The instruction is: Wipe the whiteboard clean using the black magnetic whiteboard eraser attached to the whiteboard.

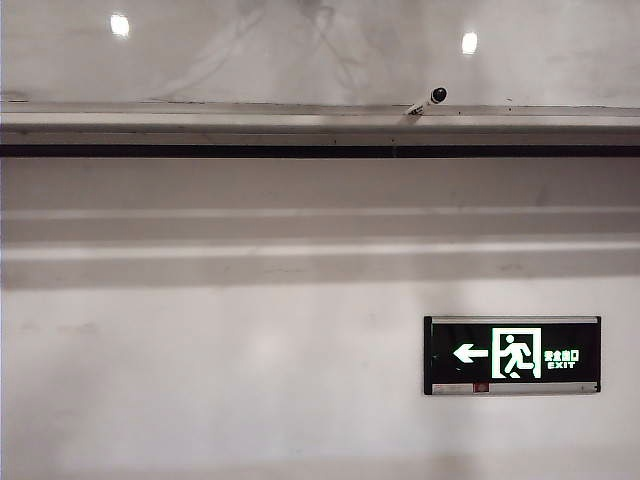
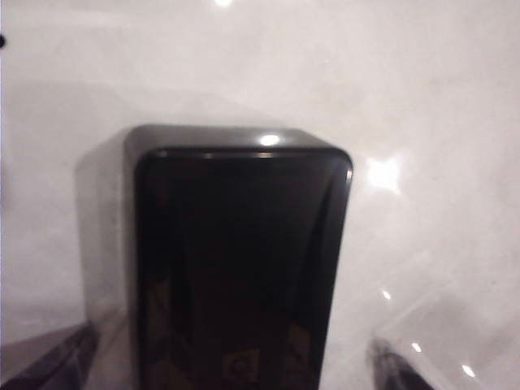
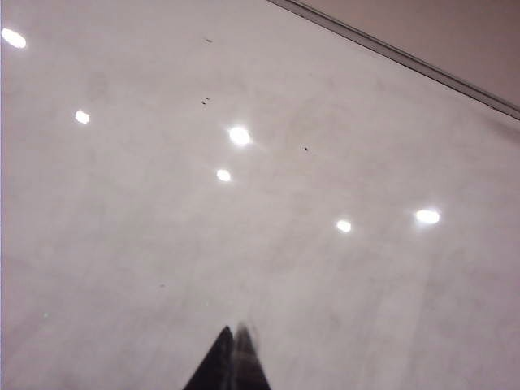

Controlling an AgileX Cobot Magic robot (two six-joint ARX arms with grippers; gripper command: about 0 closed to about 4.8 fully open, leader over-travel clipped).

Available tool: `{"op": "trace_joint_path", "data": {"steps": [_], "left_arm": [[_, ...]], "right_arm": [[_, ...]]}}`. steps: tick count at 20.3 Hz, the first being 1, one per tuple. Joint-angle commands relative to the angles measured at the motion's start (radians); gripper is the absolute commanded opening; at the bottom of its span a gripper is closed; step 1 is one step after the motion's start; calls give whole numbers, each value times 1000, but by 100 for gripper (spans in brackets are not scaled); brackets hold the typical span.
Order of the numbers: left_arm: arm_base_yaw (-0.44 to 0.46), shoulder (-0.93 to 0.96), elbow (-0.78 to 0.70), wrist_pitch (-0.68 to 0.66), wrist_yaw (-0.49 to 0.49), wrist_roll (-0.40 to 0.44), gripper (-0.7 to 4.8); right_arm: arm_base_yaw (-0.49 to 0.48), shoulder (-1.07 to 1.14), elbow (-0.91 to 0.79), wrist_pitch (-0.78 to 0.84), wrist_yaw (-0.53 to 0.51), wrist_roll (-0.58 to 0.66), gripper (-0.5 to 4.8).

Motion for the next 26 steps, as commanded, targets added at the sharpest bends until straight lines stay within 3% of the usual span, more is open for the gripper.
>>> {"op": "trace_joint_path", "data": {"steps": [1,5,6,15,22,26], "left_arm": [[10,6,3,-10,13,-4,432],[11,6,3,-10,10,52,237],[11,6,3,-9,10,65,210],[26,-40,4,-96,14,305,210],[95,-114,4,-367,18,338,210],[148,-127,4,-488,70,381,215]], "right_arm": [[0,-5,2,10,0,0,-1],[0,-7,2,12,-1,0,-1],[0,-7,2,15,0,0,-1],[0,-10,2,25,-5,0,-1],[-1,-10,2,72,-16,0,-1],[-1,-9,2,83,-35,0,-1]]}}
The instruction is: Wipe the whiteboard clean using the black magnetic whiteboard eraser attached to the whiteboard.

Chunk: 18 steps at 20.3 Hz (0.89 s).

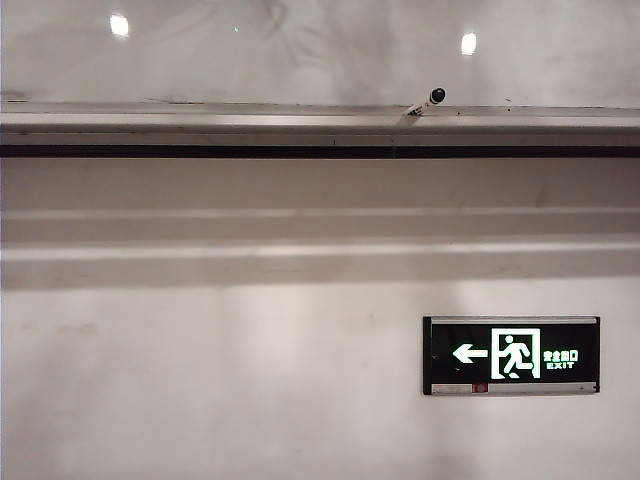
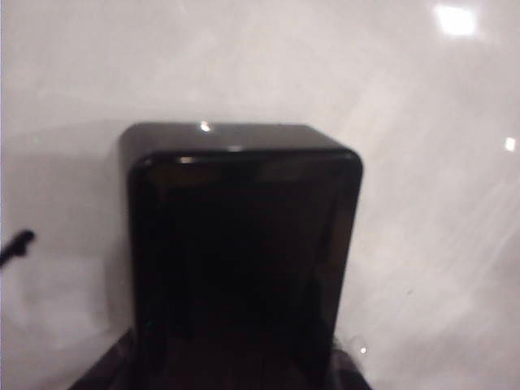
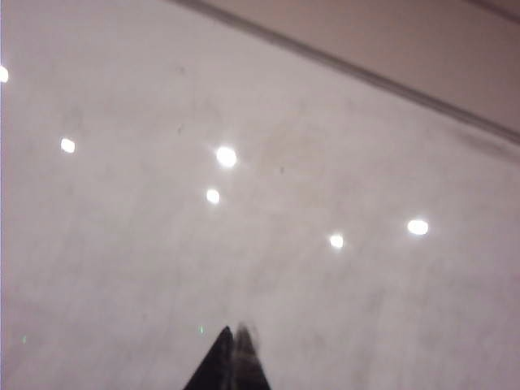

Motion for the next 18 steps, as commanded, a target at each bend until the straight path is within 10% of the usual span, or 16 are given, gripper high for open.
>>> {"op": "trace_joint_path", "data": {"steps": [1,18], "left_arm": [[61,0,0,-116,-34,32,215],[291,-53,0,-357,2,177,214]], "right_arm": [[-2,-2,2,11,-7,0,-1],[-2,-2,1,31,-25,0,-1]]}}
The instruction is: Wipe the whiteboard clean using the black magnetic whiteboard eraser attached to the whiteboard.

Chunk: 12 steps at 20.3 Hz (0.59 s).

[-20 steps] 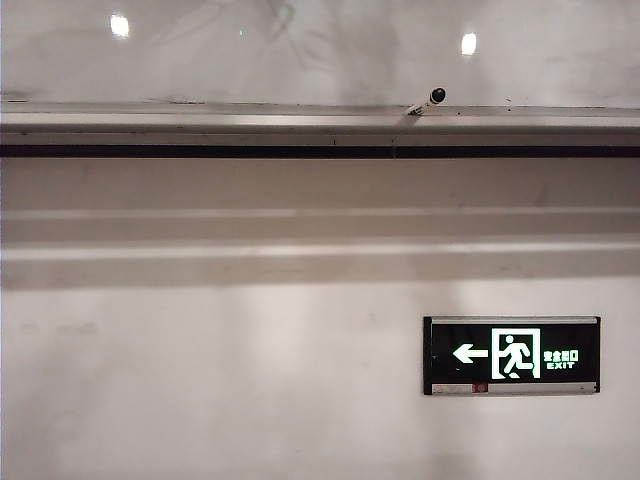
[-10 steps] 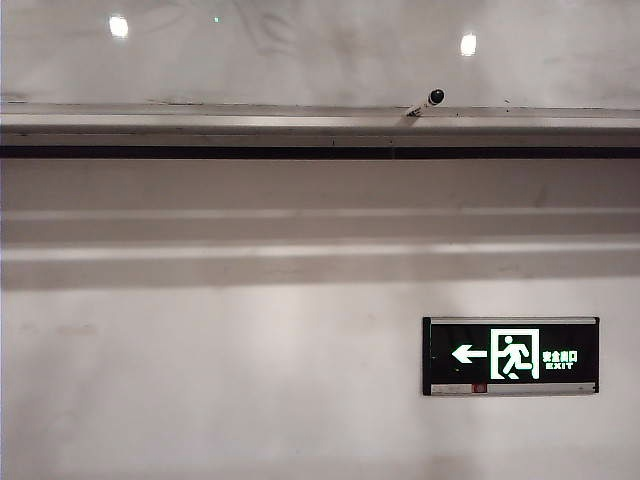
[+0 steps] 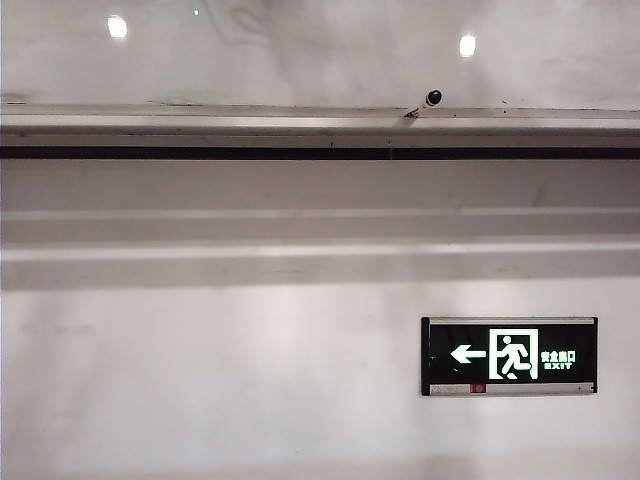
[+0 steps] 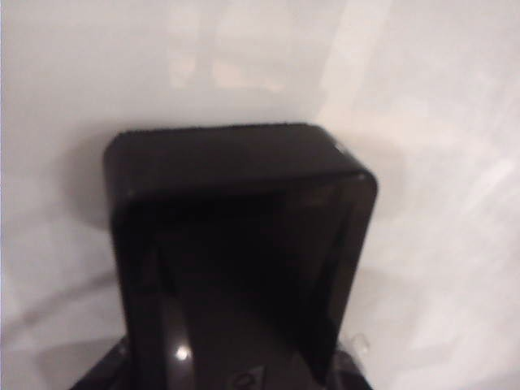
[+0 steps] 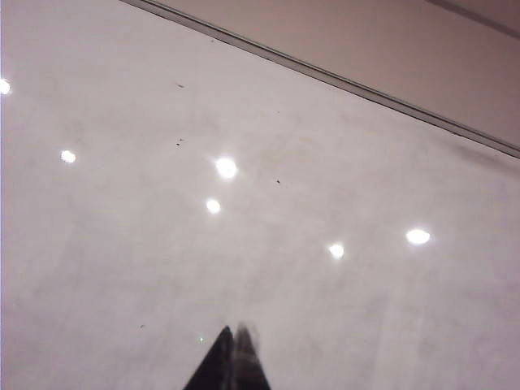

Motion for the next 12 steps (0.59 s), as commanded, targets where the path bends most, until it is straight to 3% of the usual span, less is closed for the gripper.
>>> {"op": "trace_joint_path", "data": {"steps": [1,5,8,10,12], "left_arm": [[119,6,-10,-55,-240,37,214],[138,-48,-10,-85,-225,99,214],[139,-55,-13,-73,-161,101,214],[138,-43,-44,-51,-66,78,214],[125,-18,-65,-25,87,21,214]], "right_arm": [[0,-3,2,21,-9,0,-1],[-24,0,2,23,-25,11,-1],[-26,6,2,23,-27,12,-1],[-26,6,2,23,-27,12,-1],[-25,6,3,23,-29,12,-1]]}}
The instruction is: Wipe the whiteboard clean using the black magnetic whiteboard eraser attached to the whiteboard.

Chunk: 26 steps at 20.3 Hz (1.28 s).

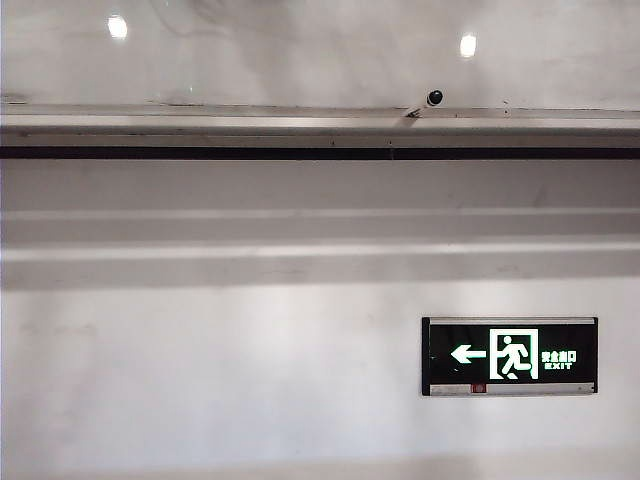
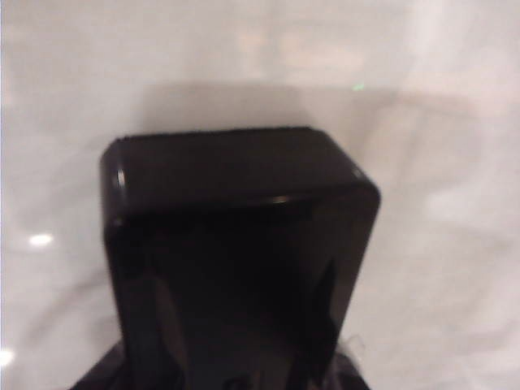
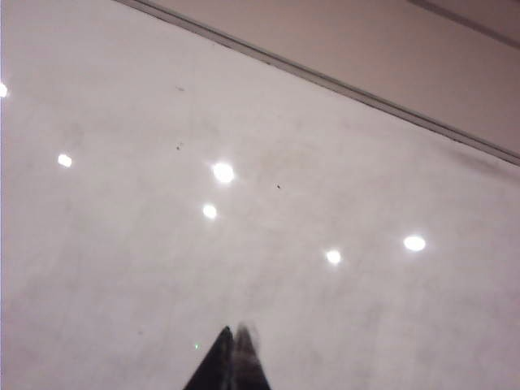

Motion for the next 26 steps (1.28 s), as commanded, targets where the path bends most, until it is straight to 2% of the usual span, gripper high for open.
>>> {"op": "trace_joint_path", "data": {"steps": [1,4,5,6,7,15,16,17,18,19,21,22,24,26], "left_arm": [[5,65,-22,116,74,-71,214],[-86,93,-22,273,211,-59,215],[-102,93,-22,278,211,-54,226],[-114,93,-21,265,205,-34,368],[-117,86,-14,234,194,-35,479],[-118,-117,-14,19,138,-69,479],[-119,-157,-14,-13,140,-84,347],[-119,-226,-14,-59,144,-82,109],[-118,-275,-14,-84,161,-77,-14],[-118,-302,-14,-101,168,-73,-4],[-118,-391,-14,-222,161,12,-6],[-118,-441,-15,-328,142,51,-6],[-118,-520,-27,-470,132,68,-6],[-118,-632,-96,-547,130,98,-6]], "right_arm": [[2,-3,3,13,-4,4,0],[4,-3,3,13,-5,5,-1],[4,-3,3,13,-5,4,-1],[5,-4,3,12,-5,4,-1],[5,-6,3,11,-4,4,-1],[6,-15,3,-6,6,4,-1],[6,-15,3,-10,8,5,-1],[6,-15,3,-28,17,5,-1],[6,-15,3,-48,37,5,-1],[6,-15,3,-69,48,5,-1],[5,-15,3,-163,110,5,-1],[5,-16,3,-235,142,57,-1],[5,-32,3,-410,129,216,-1],[5,-57,3,-657,105,378,-1]]}}
